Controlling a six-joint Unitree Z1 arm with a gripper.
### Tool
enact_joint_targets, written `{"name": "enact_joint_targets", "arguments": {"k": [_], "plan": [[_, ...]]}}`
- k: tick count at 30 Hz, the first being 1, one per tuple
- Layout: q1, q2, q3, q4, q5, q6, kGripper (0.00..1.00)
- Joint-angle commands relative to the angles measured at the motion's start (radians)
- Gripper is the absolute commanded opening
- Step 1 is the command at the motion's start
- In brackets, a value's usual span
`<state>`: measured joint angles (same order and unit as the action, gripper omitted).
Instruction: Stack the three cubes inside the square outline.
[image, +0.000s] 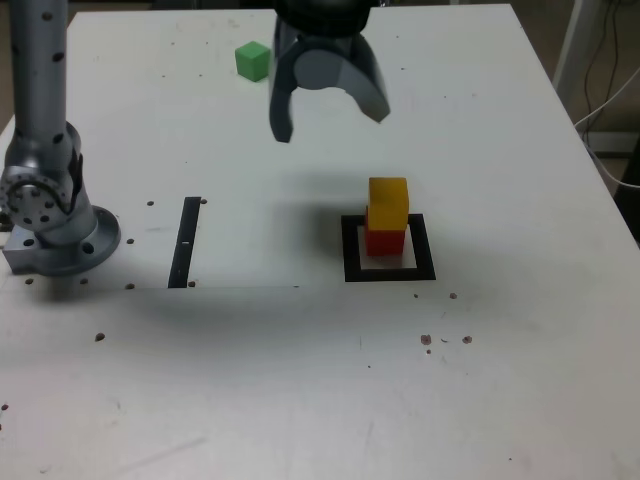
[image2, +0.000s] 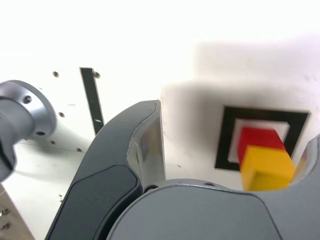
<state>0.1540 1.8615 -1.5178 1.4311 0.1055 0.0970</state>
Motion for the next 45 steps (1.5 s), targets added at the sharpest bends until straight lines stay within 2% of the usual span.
{"name": "enact_joint_targets", "arguments": {"k": [1,14,28,37,45], "plan": [[0.040,-0.007,0.017,-0.005,0.004,0.023,1.00],[0.313,0.009,0.040,-0.020,0.039,0.170,1.00],[0.597,0.113,-0.056,-0.027,0.060,0.341,1.00],[0.729,0.209,-0.178,-0.001,0.063,0.408,1.00],[0.794,0.274,-0.281,0.038,0.063,0.414,1.00]]}}
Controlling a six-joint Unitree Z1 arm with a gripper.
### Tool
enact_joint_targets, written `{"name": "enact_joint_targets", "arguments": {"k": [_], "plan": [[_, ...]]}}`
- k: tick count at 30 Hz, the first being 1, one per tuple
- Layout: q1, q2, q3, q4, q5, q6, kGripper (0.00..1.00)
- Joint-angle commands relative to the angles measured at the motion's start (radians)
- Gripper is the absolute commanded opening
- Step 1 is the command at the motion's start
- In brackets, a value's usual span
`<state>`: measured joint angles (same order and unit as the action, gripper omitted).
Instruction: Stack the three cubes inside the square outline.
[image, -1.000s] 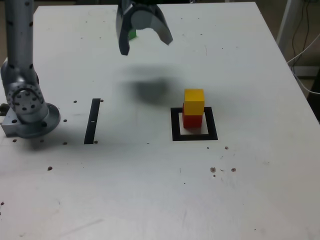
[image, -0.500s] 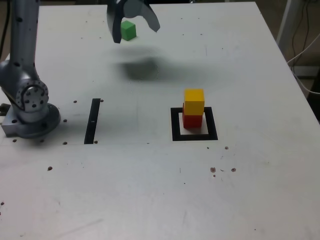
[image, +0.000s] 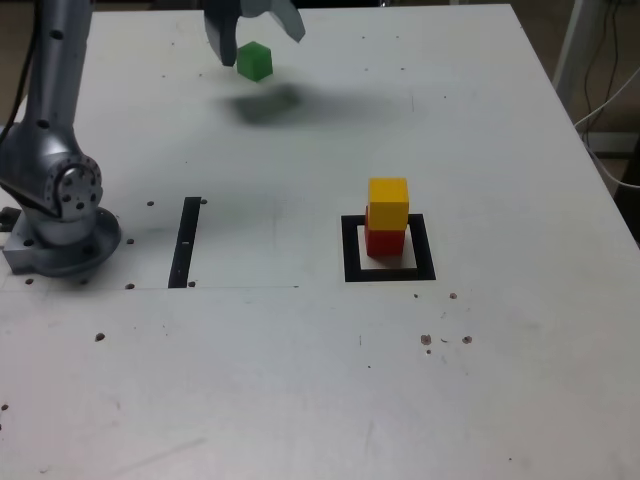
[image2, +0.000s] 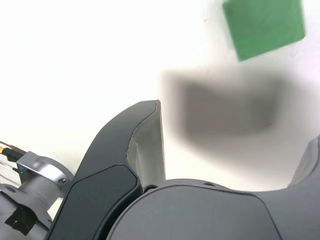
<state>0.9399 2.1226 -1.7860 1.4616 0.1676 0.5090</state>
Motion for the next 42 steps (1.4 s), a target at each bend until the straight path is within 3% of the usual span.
{"name": "enact_joint_targets", "arguments": {"k": [1,23,33,42], "plan": [[0.015,0.021,-0.024,0.011,0.001,0.003,1.00],[0.118,0.181,-0.254,0.076,-0.004,0.012,0.99],[0.120,0.189,-0.228,0.092,-0.052,-0.148,0.99],[0.120,0.195,-0.230,0.091,-0.053,-0.168,0.99]]}}
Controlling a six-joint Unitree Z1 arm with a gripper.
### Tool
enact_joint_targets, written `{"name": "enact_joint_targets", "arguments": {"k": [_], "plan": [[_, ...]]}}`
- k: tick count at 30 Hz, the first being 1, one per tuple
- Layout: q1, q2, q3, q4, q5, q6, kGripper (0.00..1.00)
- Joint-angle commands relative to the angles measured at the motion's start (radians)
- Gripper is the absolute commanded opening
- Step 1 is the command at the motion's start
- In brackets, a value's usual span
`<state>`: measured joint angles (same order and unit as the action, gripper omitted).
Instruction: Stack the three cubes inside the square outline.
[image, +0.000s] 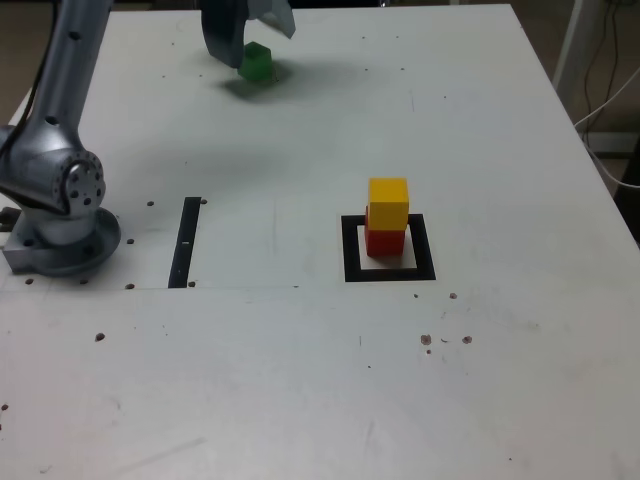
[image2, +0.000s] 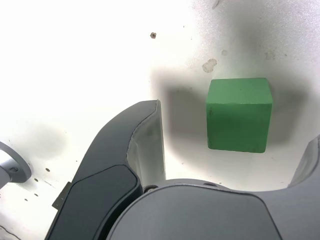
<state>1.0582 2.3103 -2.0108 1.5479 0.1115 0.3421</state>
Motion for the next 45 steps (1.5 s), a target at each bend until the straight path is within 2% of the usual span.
{"name": "enact_joint_targets", "arguments": {"k": [1,17,25,35,42,45], "plan": [[0.002,0.011,-0.007,0.004,0.004,-0.001,0.99],[0.006,0.069,-0.044,0.010,0.002,0.004,0.94],[0.006,0.080,-0.055,0.012,-0.006,0.009,0.84],[0.006,0.093,-0.057,0.012,-0.011,0.009,0.61],[0.004,0.091,-0.064,0.005,-0.005,0.008,0.32],[0.002,0.090,-0.066,0.002,-0.004,0.008,0.27]]}}
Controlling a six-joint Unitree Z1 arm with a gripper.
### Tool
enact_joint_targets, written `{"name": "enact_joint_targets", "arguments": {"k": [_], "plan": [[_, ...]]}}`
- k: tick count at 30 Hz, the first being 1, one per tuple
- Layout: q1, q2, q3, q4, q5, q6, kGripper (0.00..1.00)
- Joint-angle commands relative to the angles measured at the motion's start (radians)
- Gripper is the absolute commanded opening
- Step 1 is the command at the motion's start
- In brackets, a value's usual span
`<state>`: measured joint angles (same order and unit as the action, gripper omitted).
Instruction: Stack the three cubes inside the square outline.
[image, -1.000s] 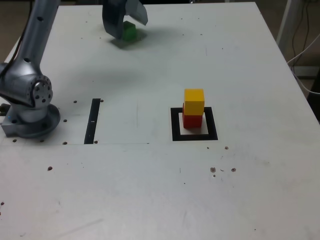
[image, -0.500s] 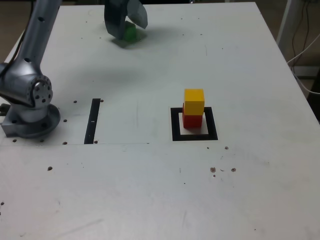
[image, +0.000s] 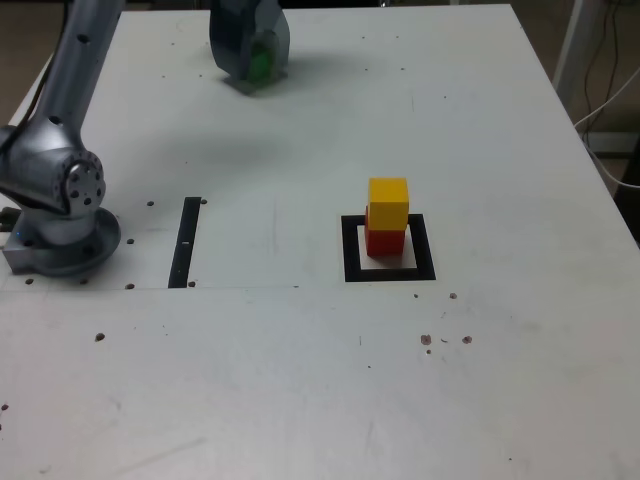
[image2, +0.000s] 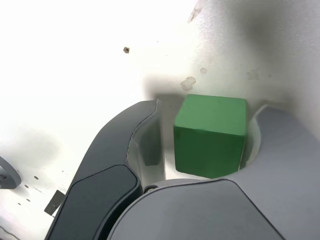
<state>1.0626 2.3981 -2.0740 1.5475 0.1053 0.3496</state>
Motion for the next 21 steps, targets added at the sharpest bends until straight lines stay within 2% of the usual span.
{"name": "enact_joint_targets", "arguments": {"k": [1,13,21], "plan": [[-0.003,0.001,-0.003,0.003,0.002,0.001,0.27],[-0.012,-0.010,-0.003,0.006,0.001,0.002,0.27],[-0.031,-0.051,0.011,0.009,0.000,0.019,0.27]]}}
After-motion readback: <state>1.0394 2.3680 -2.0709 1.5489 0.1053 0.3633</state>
